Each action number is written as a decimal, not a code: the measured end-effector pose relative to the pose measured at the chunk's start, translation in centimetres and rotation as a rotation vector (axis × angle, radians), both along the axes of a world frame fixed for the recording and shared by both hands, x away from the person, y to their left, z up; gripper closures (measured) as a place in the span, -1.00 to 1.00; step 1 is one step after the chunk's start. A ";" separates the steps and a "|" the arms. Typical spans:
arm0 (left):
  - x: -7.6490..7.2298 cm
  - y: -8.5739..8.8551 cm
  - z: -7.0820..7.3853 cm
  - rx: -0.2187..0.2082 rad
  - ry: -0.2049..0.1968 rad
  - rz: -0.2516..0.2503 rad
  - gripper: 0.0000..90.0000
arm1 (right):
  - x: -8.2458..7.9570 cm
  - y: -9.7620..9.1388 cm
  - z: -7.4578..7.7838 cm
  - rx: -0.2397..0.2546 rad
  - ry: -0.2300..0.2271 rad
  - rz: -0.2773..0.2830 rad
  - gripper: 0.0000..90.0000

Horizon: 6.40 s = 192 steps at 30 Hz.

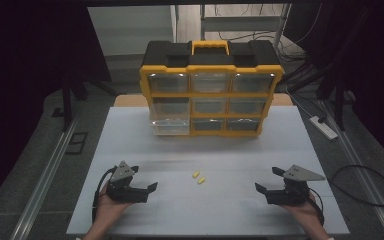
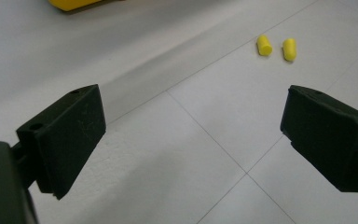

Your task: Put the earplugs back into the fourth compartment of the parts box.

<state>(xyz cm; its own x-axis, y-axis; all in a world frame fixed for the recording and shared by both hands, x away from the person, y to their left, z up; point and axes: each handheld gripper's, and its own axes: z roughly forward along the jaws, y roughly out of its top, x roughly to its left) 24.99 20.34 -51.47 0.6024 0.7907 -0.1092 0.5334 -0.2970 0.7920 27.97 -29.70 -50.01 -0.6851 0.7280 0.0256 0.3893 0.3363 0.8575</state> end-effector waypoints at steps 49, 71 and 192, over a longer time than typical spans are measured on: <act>0.8 -1.6 2.2 -0.013 -0.017 -0.054 -0.81 | -0.4 0.4 -0.2 -0.034 0.019 0.019 -0.69; 2.7 -4.1 4.0 -0.001 -0.001 -0.118 -0.78 | -0.4 0.6 -0.3 -0.053 0.023 0.028 -0.68; 6.3 -8.5 7.8 -0.092 -0.135 -0.214 0.74 | -0.6 0.9 -0.4 -0.104 -0.001 0.046 -0.65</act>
